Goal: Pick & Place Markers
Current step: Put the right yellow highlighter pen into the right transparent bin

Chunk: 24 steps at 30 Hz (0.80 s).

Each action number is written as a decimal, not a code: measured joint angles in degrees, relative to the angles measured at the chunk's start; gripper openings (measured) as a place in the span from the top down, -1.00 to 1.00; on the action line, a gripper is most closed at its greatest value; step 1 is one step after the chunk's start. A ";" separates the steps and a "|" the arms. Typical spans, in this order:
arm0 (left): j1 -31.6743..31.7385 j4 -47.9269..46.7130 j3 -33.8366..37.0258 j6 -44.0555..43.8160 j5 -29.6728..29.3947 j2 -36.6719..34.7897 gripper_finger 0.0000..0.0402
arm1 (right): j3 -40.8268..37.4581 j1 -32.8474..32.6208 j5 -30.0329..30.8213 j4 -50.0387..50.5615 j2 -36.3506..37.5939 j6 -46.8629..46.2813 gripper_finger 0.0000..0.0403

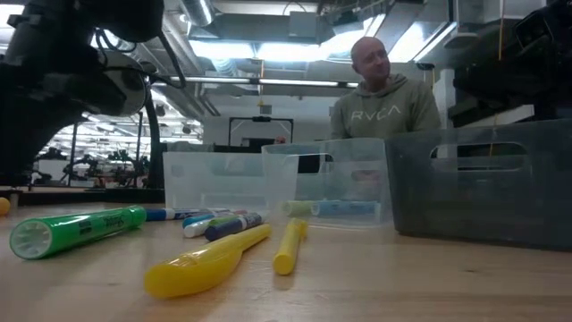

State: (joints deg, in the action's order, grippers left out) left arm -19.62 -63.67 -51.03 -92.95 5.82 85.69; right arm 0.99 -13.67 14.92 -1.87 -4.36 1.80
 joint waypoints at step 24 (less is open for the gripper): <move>-5.53 -0.80 1.58 -11.78 2.71 0.04 0.34 | 0.00 0.00 0.00 0.00 0.00 -0.01 0.25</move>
State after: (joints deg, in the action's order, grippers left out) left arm -25.15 -64.48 -49.45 -104.73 8.54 85.73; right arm 0.99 -13.67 14.92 -1.87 -4.36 1.79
